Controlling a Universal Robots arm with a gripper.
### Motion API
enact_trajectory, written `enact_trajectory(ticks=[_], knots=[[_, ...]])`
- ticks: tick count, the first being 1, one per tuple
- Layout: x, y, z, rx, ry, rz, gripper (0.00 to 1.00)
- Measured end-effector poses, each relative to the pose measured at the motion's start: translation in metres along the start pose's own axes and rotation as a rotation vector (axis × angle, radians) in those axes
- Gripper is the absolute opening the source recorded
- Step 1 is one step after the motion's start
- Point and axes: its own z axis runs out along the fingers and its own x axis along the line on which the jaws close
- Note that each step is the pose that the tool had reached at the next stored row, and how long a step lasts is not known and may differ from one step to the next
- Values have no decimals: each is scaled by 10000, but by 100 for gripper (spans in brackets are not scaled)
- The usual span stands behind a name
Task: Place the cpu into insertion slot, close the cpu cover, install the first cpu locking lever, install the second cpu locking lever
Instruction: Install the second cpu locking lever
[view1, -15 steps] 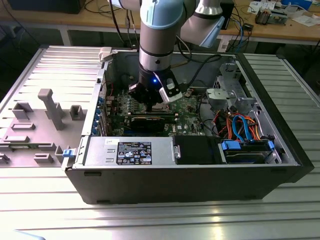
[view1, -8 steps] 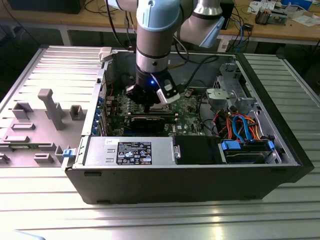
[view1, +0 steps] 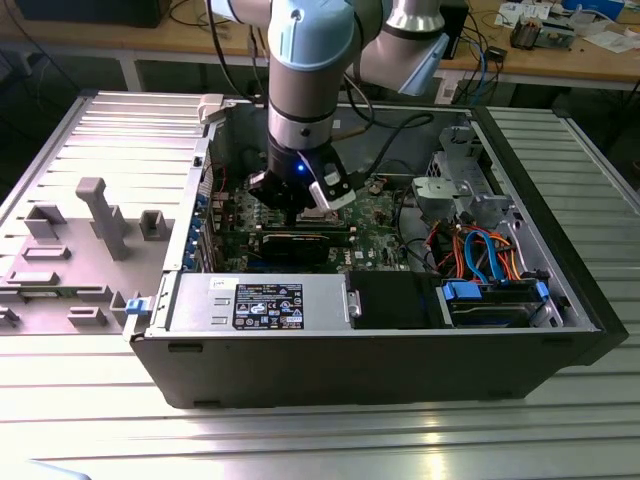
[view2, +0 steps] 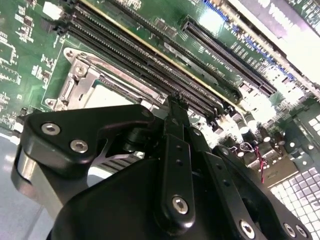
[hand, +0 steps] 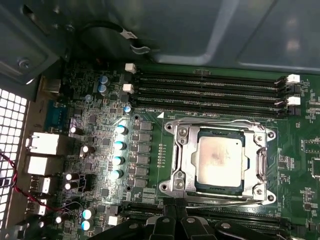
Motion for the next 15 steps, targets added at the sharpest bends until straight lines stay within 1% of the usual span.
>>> enact_trajectory(ticks=[4, 10, 13, 15], knots=[[6, -49, -7, -14, 0, 0, 11], [21, -54, -5, -25, -2, -3, 11], [37, -58, 7, -24, 0, 0, 11], [65, -57, 24, -65, -5, -3, 11]])
